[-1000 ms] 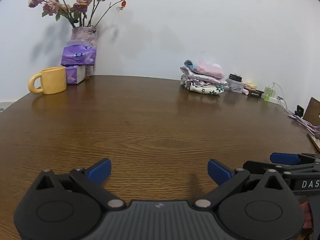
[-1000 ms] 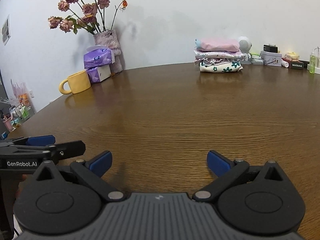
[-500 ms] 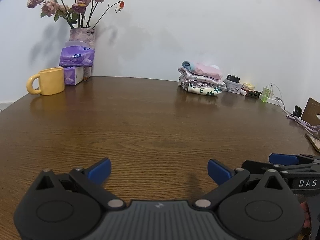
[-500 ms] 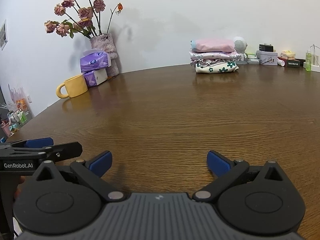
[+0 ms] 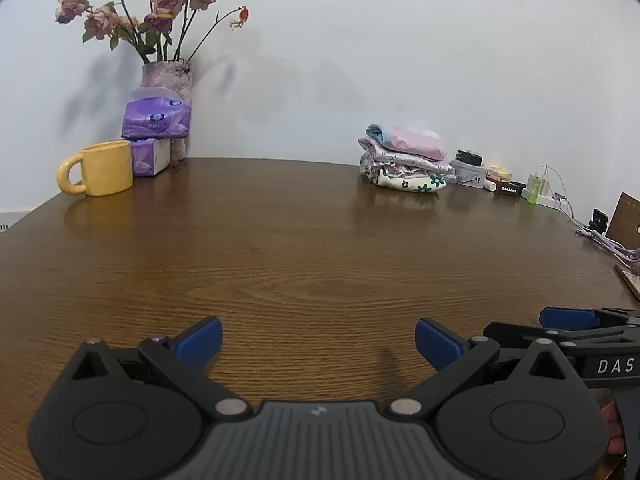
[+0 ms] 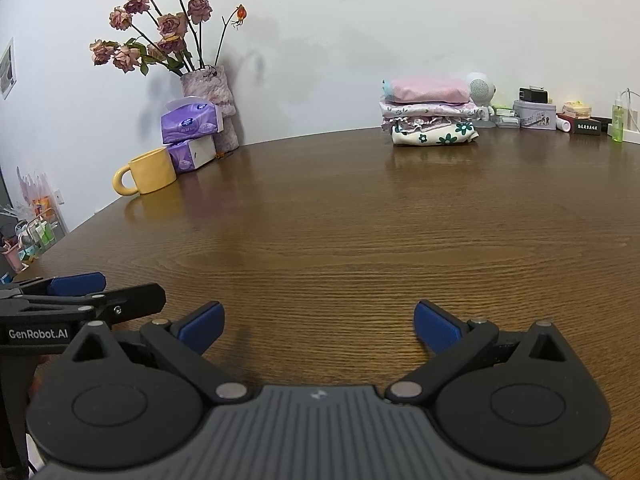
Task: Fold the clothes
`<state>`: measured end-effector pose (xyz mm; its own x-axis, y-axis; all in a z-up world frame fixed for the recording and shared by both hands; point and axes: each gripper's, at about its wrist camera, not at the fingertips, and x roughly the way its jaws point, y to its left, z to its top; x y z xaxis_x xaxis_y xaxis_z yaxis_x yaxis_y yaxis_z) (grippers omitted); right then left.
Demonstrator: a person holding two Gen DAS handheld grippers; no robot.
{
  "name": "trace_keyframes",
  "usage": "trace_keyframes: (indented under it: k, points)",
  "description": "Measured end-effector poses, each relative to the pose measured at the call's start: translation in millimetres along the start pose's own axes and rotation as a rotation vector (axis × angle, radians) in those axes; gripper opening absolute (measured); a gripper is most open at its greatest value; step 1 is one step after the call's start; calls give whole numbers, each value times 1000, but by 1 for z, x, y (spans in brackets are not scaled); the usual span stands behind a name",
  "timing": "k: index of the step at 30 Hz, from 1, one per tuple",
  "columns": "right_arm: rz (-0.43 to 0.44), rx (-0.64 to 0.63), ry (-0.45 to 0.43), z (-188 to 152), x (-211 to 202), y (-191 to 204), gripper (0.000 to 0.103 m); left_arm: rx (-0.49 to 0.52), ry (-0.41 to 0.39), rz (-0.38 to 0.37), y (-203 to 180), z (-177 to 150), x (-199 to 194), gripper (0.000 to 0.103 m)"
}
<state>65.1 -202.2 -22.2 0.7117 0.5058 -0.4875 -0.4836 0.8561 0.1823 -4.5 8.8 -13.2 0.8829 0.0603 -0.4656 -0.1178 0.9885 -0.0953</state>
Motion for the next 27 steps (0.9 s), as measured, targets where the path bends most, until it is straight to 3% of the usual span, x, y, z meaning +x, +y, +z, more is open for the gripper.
trace_keyframes:
  k: [27]
  points:
    - [-20, 11, -8, 1, 4, -2, 103, 33, -14, 22, -4, 2, 6, 103]
